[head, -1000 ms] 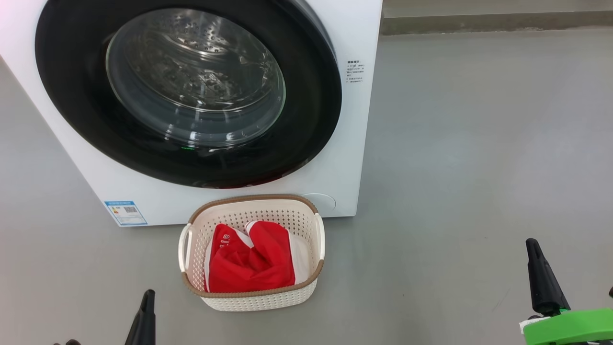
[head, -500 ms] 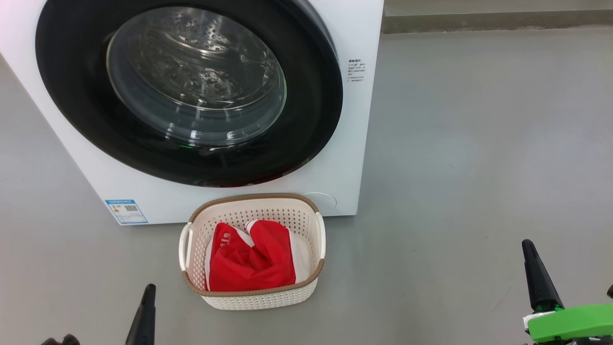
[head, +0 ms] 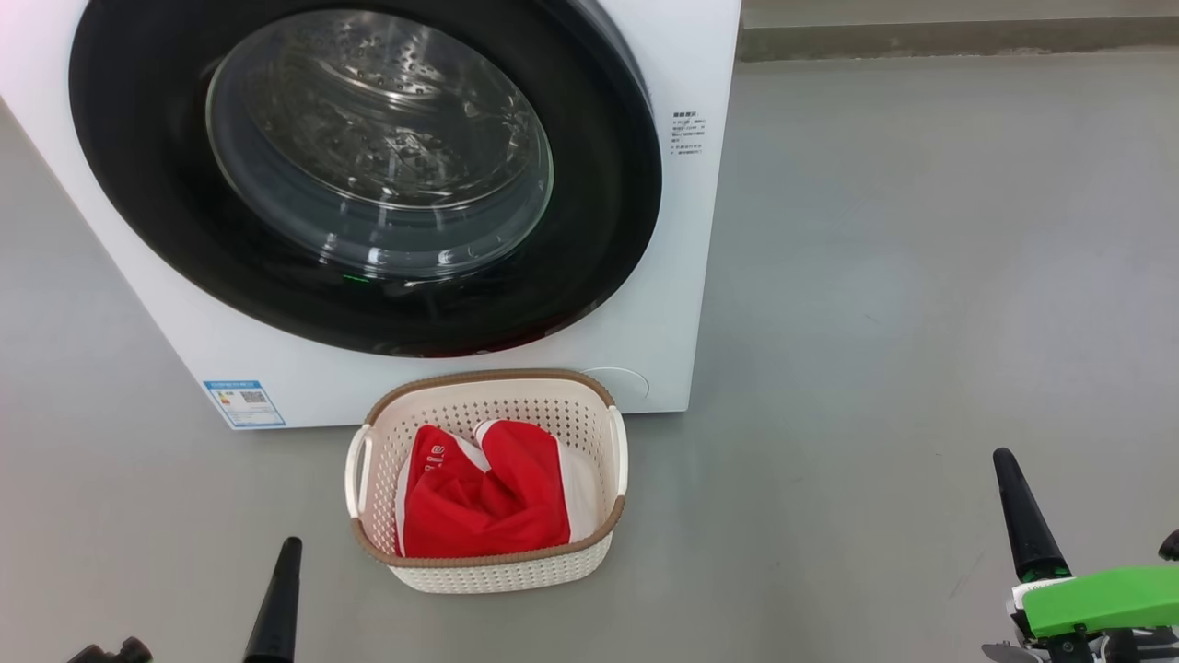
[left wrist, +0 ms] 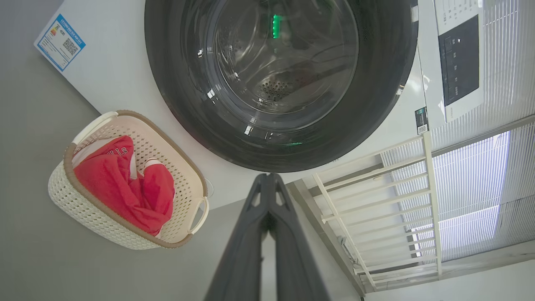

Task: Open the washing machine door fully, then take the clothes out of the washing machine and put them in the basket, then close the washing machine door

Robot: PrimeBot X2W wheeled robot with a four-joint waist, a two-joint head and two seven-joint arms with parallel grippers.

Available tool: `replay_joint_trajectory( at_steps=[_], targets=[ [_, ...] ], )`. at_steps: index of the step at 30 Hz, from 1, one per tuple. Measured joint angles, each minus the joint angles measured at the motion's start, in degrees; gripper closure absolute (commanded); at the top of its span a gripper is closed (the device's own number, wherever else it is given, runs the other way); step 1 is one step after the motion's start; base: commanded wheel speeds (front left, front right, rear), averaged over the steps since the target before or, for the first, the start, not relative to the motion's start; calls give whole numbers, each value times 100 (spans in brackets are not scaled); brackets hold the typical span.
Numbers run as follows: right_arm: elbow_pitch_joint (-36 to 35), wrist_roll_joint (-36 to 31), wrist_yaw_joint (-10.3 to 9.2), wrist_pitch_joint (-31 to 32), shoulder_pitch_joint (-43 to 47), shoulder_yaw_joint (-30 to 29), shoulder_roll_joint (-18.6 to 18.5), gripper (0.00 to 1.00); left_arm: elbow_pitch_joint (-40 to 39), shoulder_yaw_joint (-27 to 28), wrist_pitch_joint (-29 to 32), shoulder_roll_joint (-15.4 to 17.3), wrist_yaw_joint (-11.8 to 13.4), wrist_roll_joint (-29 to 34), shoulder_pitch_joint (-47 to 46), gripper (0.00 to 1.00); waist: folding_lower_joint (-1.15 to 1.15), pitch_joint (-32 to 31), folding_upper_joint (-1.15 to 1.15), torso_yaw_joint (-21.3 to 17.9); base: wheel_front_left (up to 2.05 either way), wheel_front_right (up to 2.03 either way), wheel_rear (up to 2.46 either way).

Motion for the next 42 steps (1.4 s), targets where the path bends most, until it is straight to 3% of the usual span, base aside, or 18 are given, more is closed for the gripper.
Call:
replay_joint_trajectory(
  at_steps=[37, 42],
  targets=[
    [554, 2210, -2, 603, -474, 75, -46, 100, 338, 56, 571, 8, -1, -2297, -434, 100, 0, 48, 0, 39, 0, 0, 0],
    [577, 2366, -2, 625, -498, 78, -49, 100, 356, 58, 604, 8, -1, -2383, -464, 100, 0, 49, 0, 40, 0, 0, 0]
  ],
)
